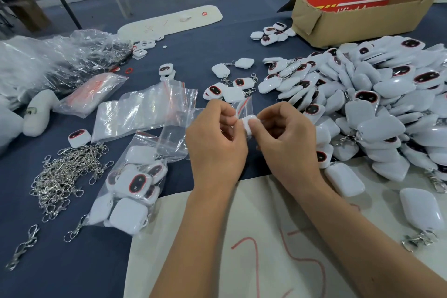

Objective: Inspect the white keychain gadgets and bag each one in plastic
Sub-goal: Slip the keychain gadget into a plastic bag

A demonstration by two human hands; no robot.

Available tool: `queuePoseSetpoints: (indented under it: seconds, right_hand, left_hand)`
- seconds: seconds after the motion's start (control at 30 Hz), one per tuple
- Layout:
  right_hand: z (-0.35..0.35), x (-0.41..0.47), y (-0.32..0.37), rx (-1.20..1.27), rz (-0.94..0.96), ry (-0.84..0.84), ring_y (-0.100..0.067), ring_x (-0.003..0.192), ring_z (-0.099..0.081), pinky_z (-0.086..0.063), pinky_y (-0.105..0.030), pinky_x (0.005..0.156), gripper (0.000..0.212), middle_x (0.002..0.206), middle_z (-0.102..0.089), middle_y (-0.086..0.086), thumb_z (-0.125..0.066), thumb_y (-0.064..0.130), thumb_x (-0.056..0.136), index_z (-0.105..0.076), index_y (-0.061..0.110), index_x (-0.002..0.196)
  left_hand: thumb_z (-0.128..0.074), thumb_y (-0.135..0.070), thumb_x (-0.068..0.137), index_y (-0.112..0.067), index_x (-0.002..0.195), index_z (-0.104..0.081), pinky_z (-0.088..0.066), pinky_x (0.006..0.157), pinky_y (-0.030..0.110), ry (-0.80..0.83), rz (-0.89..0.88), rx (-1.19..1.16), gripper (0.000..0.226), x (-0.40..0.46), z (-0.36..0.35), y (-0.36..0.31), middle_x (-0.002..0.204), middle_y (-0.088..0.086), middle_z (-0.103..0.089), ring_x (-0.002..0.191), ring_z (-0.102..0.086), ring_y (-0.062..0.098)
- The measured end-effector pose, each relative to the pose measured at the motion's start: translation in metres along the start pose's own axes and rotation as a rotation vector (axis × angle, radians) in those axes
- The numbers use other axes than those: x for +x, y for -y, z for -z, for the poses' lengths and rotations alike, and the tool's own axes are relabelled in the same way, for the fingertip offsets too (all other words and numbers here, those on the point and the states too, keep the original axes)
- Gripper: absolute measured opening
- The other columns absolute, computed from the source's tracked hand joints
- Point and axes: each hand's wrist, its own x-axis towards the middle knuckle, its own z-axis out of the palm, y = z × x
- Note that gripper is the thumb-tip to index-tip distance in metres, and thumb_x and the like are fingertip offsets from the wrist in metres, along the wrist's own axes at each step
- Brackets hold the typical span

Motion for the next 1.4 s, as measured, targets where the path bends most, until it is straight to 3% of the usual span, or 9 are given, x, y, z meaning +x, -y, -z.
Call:
queuePoseSetpoints:
  seconds: [0.13,0.37,0.53,0.63,0.73,0.87,1.0,1.17,1.4]
  right_hand:
    - [0.000,0.000,0.000,0.045,0.071,0.076,-0.010,0.074,-0.071,-0.055,-0.024,0.072,0.002,0.079,-0.074,0.007,-0.076,0.012,0.094,-0.076,0.012,0.092]
    - [0.001,-0.003,0.003,0.157,0.075,0.265,-0.010,0.097,-0.076,-0.058,-0.030,0.091,0.032,0.105,-0.079,-0.001,-0.059,-0.011,0.097,-0.072,0.006,0.120]
    - [0.004,-0.005,0.010,0.105,0.029,0.560,0.000,0.056,-0.064,-0.053,-0.022,0.054,0.040,0.076,-0.072,0.018,-0.041,-0.004,0.105,-0.065,0.021,0.124]
    - [0.006,-0.002,0.010,-0.028,0.034,0.623,-0.018,0.051,-0.061,-0.056,-0.042,0.055,0.037,0.066,-0.068,-0.004,-0.040,-0.003,0.104,-0.065,0.019,0.120]
    - [0.003,-0.002,0.007,-0.015,0.023,0.533,-0.031,0.056,-0.064,-0.058,-0.049,0.058,0.030,0.069,-0.069,-0.012,-0.047,-0.002,0.101,-0.069,0.018,0.101]
    - [0.002,-0.004,0.004,-0.193,0.196,0.121,-0.004,0.064,-0.062,-0.049,-0.026,0.067,0.014,0.082,-0.076,0.008,-0.072,0.004,0.089,-0.078,0.016,0.095]
    - [0.012,0.002,-0.001,-0.585,0.259,-0.184,-0.030,0.096,-0.056,-0.044,-0.040,0.080,0.008,0.092,-0.072,0.000,-0.070,0.009,0.088,-0.073,0.015,0.093]
    - [0.012,0.004,0.001,-1.030,0.063,0.079,-0.031,0.126,-0.044,-0.024,-0.046,0.101,0.044,0.124,-0.065,-0.001,-0.067,0.011,0.079,-0.068,0.029,0.119]
    - [0.010,0.005,0.005,-0.831,0.177,0.272,-0.033,0.105,-0.055,-0.045,-0.046,0.091,0.057,0.112,-0.070,-0.006,-0.060,-0.009,0.077,-0.064,0.016,0.127]
  left_hand:
    - [-0.071,-0.007,0.083,-0.024,0.084,-0.058,-0.050,0.062,0.020,-0.038,-0.068,-0.013,0.021,-0.001,0.000,-0.003,0.074,-0.012,-0.062,0.069,-0.062,0.009]
    - [-0.067,-0.002,0.081,-0.017,0.085,-0.061,-0.052,0.065,0.023,-0.046,-0.079,-0.042,0.017,0.000,0.001,0.000,0.079,-0.008,-0.064,0.073,-0.063,0.009]
    - [-0.068,-0.004,0.082,-0.012,0.084,-0.063,-0.055,0.066,0.034,-0.090,-0.137,-0.059,0.010,-0.001,0.002,-0.004,0.078,-0.005,-0.064,0.073,-0.063,0.012]
    - [-0.069,-0.004,0.082,-0.012,0.084,-0.064,-0.054,0.064,0.029,-0.115,-0.138,-0.087,0.009,-0.002,0.003,-0.005,0.079,-0.005,-0.064,0.073,-0.063,0.013]
    - [-0.069,-0.004,0.082,-0.012,0.084,-0.064,-0.055,0.066,0.032,-0.094,-0.096,-0.071,0.010,-0.002,0.000,-0.005,0.079,-0.005,-0.064,0.073,-0.063,0.012]
    - [-0.071,-0.004,0.081,-0.017,0.084,-0.063,-0.052,0.064,0.028,-0.051,-0.017,-0.048,0.015,-0.001,-0.003,-0.003,0.077,-0.007,-0.063,0.068,-0.061,0.013]
    - [-0.071,-0.012,0.083,-0.021,0.082,-0.061,-0.049,0.058,0.021,0.057,0.061,-0.101,0.014,-0.002,-0.006,0.000,0.072,-0.010,-0.062,0.065,-0.060,0.015]
    - [-0.073,-0.015,0.087,-0.021,0.086,-0.069,-0.051,0.073,0.034,0.320,0.015,0.111,0.007,-0.007,-0.013,0.004,0.085,-0.008,-0.064,0.075,-0.058,0.013]
    - [-0.063,-0.014,0.093,-0.015,0.094,-0.074,-0.035,0.076,0.028,0.309,0.070,0.332,0.011,-0.001,-0.009,0.005,0.100,0.001,-0.061,0.096,-0.054,0.021]
